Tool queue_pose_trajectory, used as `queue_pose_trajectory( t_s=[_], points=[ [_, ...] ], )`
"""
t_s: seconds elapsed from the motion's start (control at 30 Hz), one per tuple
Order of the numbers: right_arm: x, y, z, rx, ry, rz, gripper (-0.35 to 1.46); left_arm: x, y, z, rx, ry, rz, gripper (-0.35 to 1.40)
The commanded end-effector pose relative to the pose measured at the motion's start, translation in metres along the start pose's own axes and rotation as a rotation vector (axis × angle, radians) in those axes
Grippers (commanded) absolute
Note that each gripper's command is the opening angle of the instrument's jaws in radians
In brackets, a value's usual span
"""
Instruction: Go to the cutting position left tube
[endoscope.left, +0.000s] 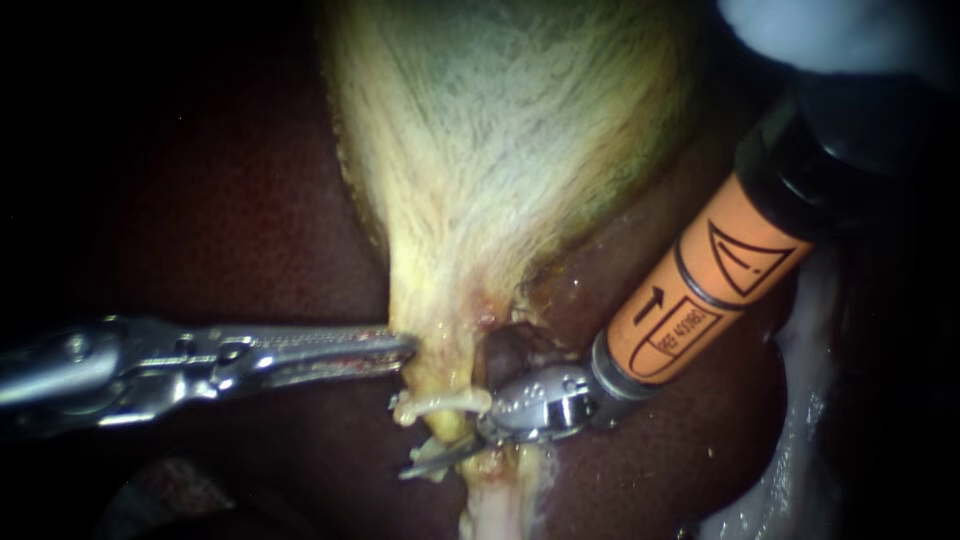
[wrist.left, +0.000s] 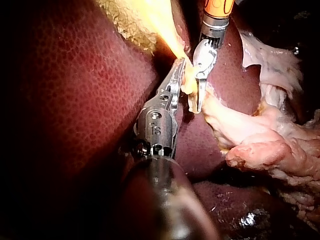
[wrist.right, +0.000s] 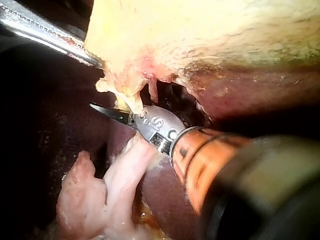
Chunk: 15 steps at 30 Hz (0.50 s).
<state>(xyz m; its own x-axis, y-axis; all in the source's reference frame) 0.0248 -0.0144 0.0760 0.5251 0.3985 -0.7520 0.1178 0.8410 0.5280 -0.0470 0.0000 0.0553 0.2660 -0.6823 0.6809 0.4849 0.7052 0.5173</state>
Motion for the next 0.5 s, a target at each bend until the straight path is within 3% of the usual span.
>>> queue_pose_trajectory(
  t_s=[0.03,0.5],
  points=[
    [0.0000,0.0000,0.0000,0.000,0.001,-0.002,1.36,0.0000,0.0000,0.0000,0.000,0.000,0.000,-0.35],
    [-0.0001,0.0002,0.0001,0.001,0.001,0.009,1.36,0.0001,0.0000,0.0001,0.000,0.000,0.000,-0.35]
  ],
)
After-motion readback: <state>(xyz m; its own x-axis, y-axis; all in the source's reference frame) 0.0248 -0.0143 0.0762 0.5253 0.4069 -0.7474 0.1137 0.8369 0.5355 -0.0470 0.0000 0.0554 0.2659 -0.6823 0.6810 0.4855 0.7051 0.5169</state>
